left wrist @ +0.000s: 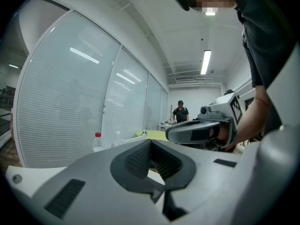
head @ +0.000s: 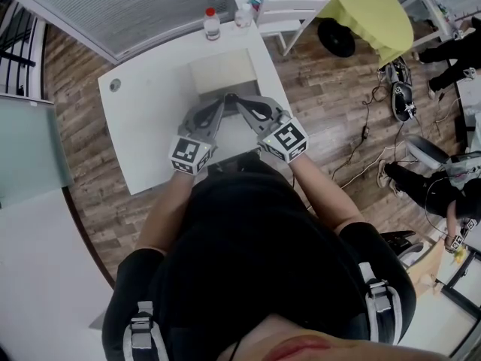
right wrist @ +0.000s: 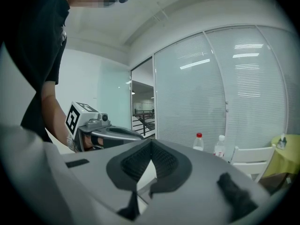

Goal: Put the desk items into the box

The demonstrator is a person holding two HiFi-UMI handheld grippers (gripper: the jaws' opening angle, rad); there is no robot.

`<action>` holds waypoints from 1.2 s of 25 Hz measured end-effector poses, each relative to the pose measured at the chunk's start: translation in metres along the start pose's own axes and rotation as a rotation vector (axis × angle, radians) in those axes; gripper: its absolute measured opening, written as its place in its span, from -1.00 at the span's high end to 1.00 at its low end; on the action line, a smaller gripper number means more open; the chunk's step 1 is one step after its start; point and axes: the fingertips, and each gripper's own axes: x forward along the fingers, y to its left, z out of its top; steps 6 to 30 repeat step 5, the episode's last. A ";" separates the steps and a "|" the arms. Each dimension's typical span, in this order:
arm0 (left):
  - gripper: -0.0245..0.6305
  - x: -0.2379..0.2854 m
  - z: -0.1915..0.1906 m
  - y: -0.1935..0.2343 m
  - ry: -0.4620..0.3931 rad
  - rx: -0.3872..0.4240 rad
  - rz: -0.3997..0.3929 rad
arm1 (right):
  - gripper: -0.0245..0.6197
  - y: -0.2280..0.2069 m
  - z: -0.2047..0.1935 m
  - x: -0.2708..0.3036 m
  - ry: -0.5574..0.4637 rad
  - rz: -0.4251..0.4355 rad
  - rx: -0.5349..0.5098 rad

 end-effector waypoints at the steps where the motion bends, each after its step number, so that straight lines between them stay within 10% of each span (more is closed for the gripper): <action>1: 0.89 0.000 0.000 0.000 0.001 -0.001 0.000 | 0.88 0.000 0.000 0.000 0.001 0.000 -0.002; 30: 0.89 0.001 -0.002 0.001 0.000 -0.003 -0.001 | 0.88 -0.001 -0.003 0.003 0.005 -0.001 -0.001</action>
